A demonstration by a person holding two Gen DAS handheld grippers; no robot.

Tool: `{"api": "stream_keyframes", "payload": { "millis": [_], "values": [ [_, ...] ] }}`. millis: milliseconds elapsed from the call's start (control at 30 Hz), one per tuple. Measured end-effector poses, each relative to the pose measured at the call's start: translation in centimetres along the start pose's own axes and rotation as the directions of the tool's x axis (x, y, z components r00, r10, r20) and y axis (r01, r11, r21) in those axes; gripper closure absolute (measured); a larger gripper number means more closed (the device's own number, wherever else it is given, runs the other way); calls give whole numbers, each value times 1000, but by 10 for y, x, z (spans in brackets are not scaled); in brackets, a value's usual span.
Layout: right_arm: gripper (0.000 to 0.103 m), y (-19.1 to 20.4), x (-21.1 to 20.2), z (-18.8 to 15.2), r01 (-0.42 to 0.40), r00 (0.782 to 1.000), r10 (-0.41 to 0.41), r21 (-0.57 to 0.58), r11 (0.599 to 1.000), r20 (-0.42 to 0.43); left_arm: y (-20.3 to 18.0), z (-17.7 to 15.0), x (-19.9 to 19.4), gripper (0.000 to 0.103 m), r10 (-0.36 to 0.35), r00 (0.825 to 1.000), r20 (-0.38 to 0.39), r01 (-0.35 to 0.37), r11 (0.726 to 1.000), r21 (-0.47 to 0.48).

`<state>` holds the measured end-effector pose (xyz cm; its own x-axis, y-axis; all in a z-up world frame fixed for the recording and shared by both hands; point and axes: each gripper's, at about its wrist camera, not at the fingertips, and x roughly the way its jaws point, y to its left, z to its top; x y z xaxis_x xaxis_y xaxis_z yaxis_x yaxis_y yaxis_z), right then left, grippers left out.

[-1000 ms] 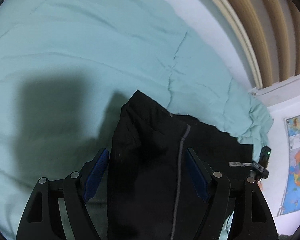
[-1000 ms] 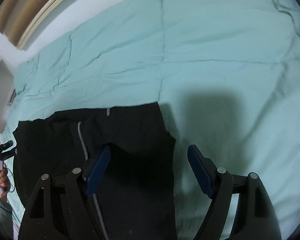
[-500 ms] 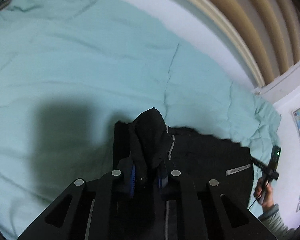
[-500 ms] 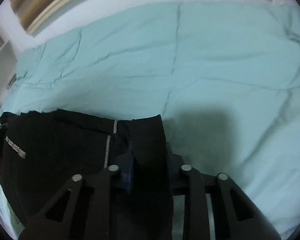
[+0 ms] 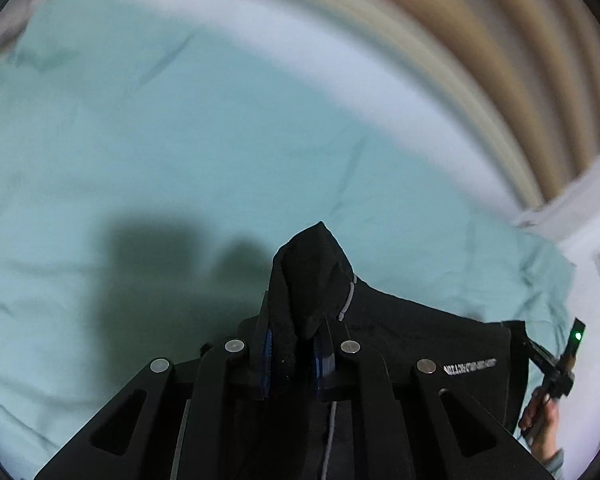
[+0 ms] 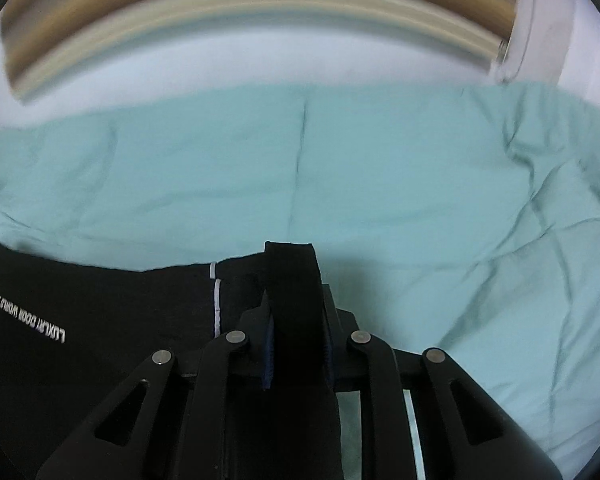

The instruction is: Fold large clothes

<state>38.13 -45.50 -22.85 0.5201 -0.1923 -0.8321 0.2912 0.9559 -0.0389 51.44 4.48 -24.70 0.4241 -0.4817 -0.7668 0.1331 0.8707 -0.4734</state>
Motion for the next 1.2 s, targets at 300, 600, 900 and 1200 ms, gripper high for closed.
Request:
{"api": "stream_keyframes", "payload": {
  "millis": [300, 600, 900, 1200],
  "values": [
    [77, 22, 90, -33, -20, 973, 11, -35, 999, -232, 34, -20, 57, 79, 25, 990, -138, -34, 997, -66],
    [52, -31, 20, -31, -170, 961, 207, 201, 965, -181, 44, -14, -24, 55, 6, 999, -34, -9, 994, -111],
    [52, 22, -99, -79, -280, 949, 294, 127, 952, -113, -34, -87, -102, 53, -102, 995, 8, 101, 991, 83],
    [43, 92, -77, -141, -196, 960, 203, 51, 979, -191, -94, -186, -37, 50, 39, 991, -129, -3, 964, 265]
  ]
}}
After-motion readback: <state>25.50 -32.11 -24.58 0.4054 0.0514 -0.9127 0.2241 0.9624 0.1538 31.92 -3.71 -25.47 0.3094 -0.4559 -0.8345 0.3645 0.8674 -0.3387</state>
